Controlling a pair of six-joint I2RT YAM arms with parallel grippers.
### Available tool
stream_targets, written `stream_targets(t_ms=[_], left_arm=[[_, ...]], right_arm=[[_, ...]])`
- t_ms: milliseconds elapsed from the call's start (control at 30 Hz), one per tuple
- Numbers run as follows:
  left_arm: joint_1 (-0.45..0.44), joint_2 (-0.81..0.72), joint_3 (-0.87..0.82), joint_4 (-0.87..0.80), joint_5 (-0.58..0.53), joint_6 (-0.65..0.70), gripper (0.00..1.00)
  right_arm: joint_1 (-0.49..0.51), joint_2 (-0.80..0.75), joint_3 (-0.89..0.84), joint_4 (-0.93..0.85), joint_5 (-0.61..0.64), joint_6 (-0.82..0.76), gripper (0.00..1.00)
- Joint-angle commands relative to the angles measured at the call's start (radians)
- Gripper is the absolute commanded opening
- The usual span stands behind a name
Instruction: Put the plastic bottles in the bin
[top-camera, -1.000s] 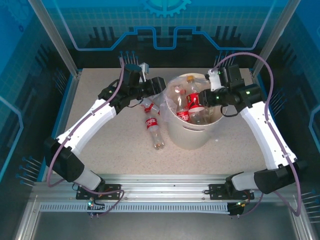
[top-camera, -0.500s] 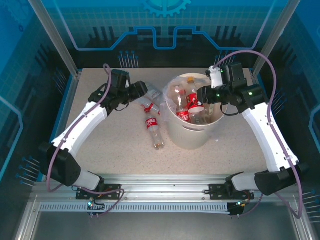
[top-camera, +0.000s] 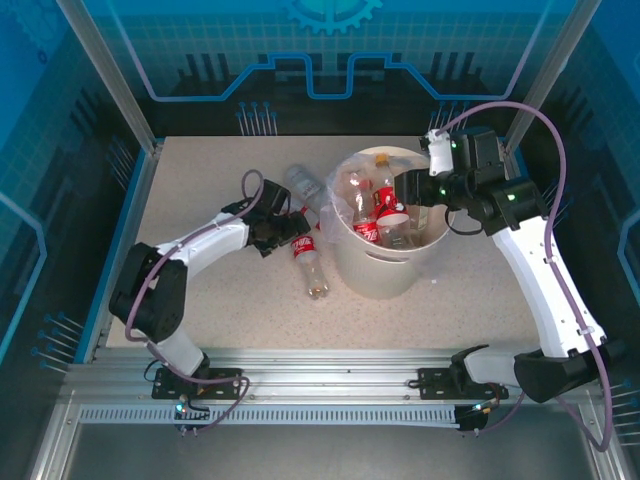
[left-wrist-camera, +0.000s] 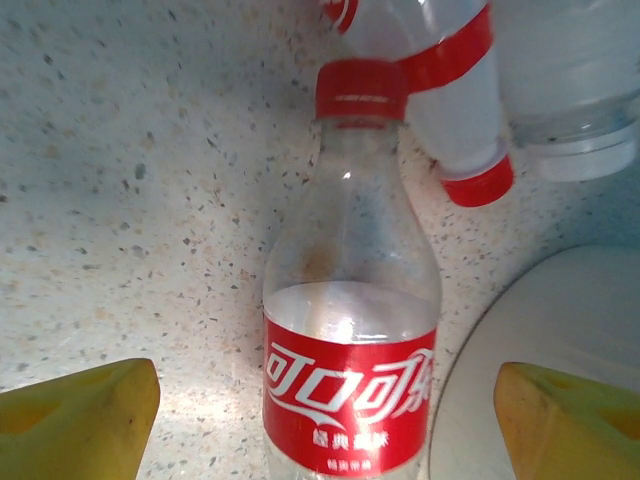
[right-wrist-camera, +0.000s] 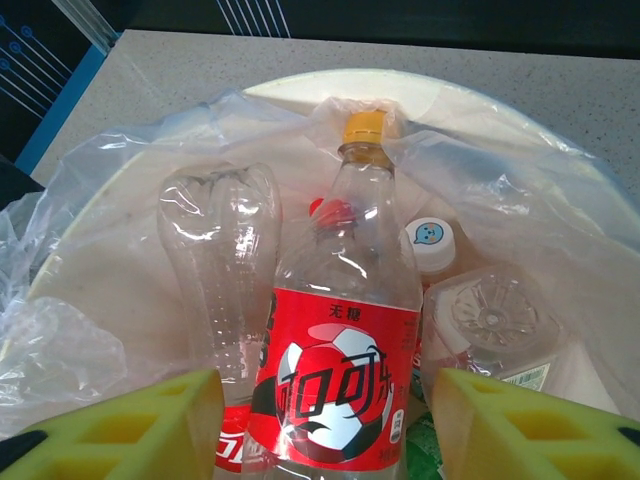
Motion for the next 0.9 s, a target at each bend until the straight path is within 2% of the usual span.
stream_targets(t_ms=[0, 133, 300, 533, 867], left_arm=[[-0.017, 0.047, -0.014, 0.061, 0.01, -0.05, 0.88], [-0.036, 0.103, 0.004, 0.06, 0.012, -0.054, 0.86], [-0.04, 0.121, -0.025, 0.099, 0.012, -0.085, 0.75], [-0.04, 0.087, -0.032, 0.095, 0.008, -0.08, 0.63], [-0.024, -0.036, -0.005, 0.066, -0.003, 0.001, 0.55]], right_arm=[[-0.015, -0.027, -0.012, 0.015, 0.008, 0.012, 0.58], [-0.018, -0.027, -0.015, 0.011, 0.006, 0.011, 0.59], [-0.019, -0.03, -0.033, 0.021, 0.003, 0.016, 0.6], [-0.022, -0.024, -0.026, 0.018, -0.002, 0.021, 0.6], [-0.026, -0.04, -0.051, 0.023, -0.016, 0.026, 0.6]])
